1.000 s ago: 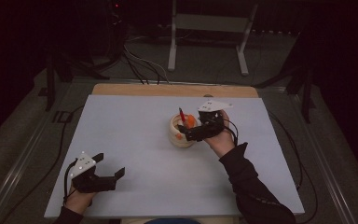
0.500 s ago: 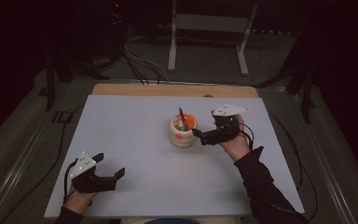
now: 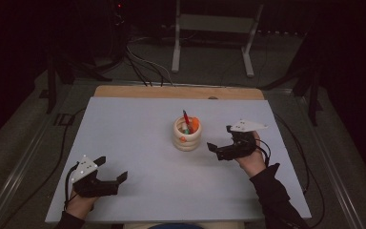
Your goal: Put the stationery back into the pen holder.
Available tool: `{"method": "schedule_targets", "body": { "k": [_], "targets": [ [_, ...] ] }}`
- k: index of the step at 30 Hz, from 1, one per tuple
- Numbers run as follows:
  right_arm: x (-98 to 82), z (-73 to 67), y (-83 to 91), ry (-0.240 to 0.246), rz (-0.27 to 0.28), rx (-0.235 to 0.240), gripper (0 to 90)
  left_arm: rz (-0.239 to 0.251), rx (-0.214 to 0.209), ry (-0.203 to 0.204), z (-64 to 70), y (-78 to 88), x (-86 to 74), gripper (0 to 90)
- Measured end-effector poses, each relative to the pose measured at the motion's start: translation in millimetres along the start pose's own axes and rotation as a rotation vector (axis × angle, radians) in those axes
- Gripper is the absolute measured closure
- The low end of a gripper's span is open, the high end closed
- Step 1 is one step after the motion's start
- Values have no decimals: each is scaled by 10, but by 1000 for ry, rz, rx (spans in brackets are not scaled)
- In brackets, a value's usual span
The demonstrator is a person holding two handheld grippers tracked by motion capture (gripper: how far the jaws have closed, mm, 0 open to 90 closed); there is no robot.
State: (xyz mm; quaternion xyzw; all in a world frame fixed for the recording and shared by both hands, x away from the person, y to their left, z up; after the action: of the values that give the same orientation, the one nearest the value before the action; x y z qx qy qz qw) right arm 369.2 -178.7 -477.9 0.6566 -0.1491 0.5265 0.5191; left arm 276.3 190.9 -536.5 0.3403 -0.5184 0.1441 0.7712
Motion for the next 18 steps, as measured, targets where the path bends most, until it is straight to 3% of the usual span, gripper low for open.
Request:
{"method": "schedule_targets", "body": {
  "k": [7, 18],
  "targets": [
    [-278, 3, 26, -4, -27, 2, 0, 0, -3, -4, 12, -2, 0, 2],
    [-570, 65, 144, -20, -12, -2, 0, 4, -8, -9, 24, 4, 11, 2]
  ]
}}
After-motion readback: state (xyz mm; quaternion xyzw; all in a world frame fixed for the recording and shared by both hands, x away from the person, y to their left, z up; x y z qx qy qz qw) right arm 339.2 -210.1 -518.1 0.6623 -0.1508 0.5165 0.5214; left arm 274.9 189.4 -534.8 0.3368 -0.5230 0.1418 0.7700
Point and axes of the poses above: each handheld gripper's, and its own axes: y roughly backward along the jaws, x roughly out of its top, z roughly to its right, the point moved 7 cm from there along -y, roughly forward along the jaws, and after that the axes turned 14 degrees about -x, right-handed, at the moved point
